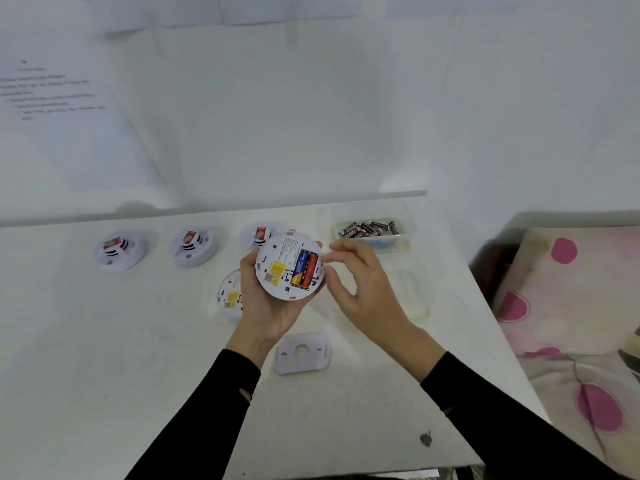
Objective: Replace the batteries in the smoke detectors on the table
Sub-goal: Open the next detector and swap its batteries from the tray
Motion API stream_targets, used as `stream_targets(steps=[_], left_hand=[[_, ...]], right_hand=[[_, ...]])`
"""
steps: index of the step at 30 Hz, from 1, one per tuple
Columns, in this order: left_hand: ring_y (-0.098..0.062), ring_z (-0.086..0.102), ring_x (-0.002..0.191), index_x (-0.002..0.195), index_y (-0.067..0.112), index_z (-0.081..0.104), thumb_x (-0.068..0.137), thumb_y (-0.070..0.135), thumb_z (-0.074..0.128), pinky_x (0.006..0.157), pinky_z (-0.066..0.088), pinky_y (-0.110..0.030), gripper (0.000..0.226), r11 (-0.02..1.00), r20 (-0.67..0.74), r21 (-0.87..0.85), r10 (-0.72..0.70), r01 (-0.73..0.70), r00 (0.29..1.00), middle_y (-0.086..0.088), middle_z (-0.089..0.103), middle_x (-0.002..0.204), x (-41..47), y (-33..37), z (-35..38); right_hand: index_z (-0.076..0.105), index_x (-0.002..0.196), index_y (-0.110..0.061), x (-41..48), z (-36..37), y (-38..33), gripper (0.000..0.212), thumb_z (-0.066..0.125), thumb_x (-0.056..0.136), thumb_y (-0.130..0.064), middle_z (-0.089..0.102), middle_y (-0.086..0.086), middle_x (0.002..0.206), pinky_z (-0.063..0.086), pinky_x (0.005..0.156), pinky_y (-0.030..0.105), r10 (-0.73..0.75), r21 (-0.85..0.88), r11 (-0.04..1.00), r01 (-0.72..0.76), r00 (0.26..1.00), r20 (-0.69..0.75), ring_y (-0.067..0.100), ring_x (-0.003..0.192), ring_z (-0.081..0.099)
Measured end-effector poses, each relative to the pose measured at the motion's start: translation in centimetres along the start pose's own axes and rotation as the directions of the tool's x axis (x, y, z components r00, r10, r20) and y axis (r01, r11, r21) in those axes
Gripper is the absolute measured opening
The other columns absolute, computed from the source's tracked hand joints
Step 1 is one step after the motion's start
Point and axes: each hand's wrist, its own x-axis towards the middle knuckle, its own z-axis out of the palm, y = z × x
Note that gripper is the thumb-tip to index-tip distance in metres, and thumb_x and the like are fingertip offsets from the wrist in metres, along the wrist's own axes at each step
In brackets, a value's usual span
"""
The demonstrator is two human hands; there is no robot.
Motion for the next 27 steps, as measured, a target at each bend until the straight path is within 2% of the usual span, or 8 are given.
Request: stream_targets(steps=[3, 6, 10, 14, 20, 22, 24, 27], left_hand=[[-0.029, 0.061, 0.106, 0.126, 0.017, 0.058, 0.094, 0.052, 0.034, 0.086, 0.053, -0.041, 0.053, 0.999, 0.036, 0.0, -0.039, 0.039, 0.999, -0.016, 0.064, 0.119, 0.6, -0.7, 1.0], [-0.029, 0.064, 0.104, 0.127, 0.018, 0.059, 0.095, 0.053, 0.034, 0.089, 0.054, -0.044, 0.054, 0.997, 0.044, 0.023, -0.079, 0.078, 0.996, -0.015, 0.066, 0.117, 1.4, -1.4, 1.5], [-0.028, 0.065, 0.102, 0.122, 0.019, 0.062, 0.093, 0.052, 0.038, 0.093, 0.051, -0.044, 0.051, 0.993, 0.046, 0.072, -0.095, 0.092, 0.994, -0.015, 0.066, 0.118, 2.0, -2.1, 2.0], [-0.028, 0.068, 0.097, 0.116, 0.018, 0.067, 0.086, 0.053, 0.045, 0.085, 0.056, -0.042, 0.051, 0.993, 0.055, 0.084, -0.086, 0.082, 0.995, -0.015, 0.068, 0.114, 2.5, -2.3, 2.5], [-0.025, 0.067, 0.096, 0.119, 0.016, 0.065, 0.084, 0.053, 0.047, 0.08, 0.058, -0.036, 0.055, 0.992, 0.029, 0.109, -0.064, 0.061, 0.997, -0.016, 0.068, 0.113, 2.9, -2.6, 3.1], [-0.024, 0.067, 0.096, 0.12, 0.015, 0.064, 0.084, 0.053, 0.046, 0.083, 0.056, -0.036, 0.055, 0.99, 0.027, 0.123, -0.067, 0.063, 0.997, -0.015, 0.069, 0.112, 3.0, -2.6, 3.2], [-0.024, 0.068, 0.097, 0.119, 0.013, 0.066, 0.085, 0.053, 0.047, 0.09, 0.05, -0.037, 0.056, 0.99, 0.024, 0.129, -0.069, 0.066, 0.997, -0.015, 0.069, 0.112, 3.1, -2.6, 3.2], [-0.026, 0.068, 0.101, 0.118, 0.01, 0.067, 0.086, 0.054, 0.046, 0.099, 0.045, -0.041, 0.058, 0.991, 0.024, 0.121, -0.059, 0.056, 0.998, -0.018, 0.069, 0.114, 3.3, -2.6, 2.8]], right_hand=[[0.067, 0.1, -0.008, 1.2, -0.9, 0.9, 0.02, 0.052, 0.091, -0.017, 0.055, 0.001, 0.114, 0.046, 0.093, 0.044, 0.028, -0.041, 0.999, -0.028, 1.0, 0.007, 0.011, 0.11, 0.054], [0.067, 0.091, -0.01, 1.8, -1.6, 1.6, 0.027, 0.043, 0.084, -0.02, 0.057, 0.003, 0.112, 0.047, 0.088, 0.045, 0.066, -0.124, 0.99, -0.065, 0.998, 0.01, 0.01, 0.099, 0.056], [0.065, 0.079, -0.009, 2.8, -1.9, 2.4, 0.025, 0.041, 0.074, -0.011, 0.059, 0.007, 0.102, 0.049, 0.079, 0.049, 0.088, -0.228, 0.97, -0.087, 0.996, -0.005, 0.024, 0.094, 0.059], [0.062, 0.077, -0.007, 3.1, -1.5, 2.5, 0.028, 0.035, 0.072, -0.004, 0.056, 0.008, 0.098, 0.049, 0.078, 0.042, 0.139, -0.193, 0.971, -0.141, 0.99, -0.025, 0.024, 0.091, 0.056], [0.055, 0.075, -0.011, 4.1, -1.7, 2.5, 0.014, 0.042, 0.077, -0.007, 0.047, -0.001, 0.096, 0.046, 0.079, 0.032, 0.262, -0.076, 0.963, -0.259, 0.965, 0.034, 0.02, 0.091, 0.05], [0.051, 0.074, -0.014, 4.1, -2.0, 2.2, 0.006, 0.05, 0.08, -0.015, 0.046, -0.003, 0.093, 0.039, 0.08, 0.02, 0.313, -0.032, 0.95, -0.312, 0.947, 0.068, 0.012, 0.092, 0.047], [0.049, 0.075, -0.015, 4.0, -2.6, 1.6, 0.013, 0.06, 0.082, -0.017, 0.045, -0.004, 0.09, 0.034, 0.075, 0.01, 0.322, 0.005, 0.946, -0.325, 0.94, 0.112, 0.002, 0.084, 0.044], [0.051, 0.082, -0.008, 3.6, -3.2, 1.1, 0.014, 0.063, 0.087, -0.011, 0.051, 0.0, 0.084, 0.038, 0.066, 0.012, 0.287, 0.056, 0.953, -0.299, 0.945, 0.154, 0.001, 0.072, 0.046]])
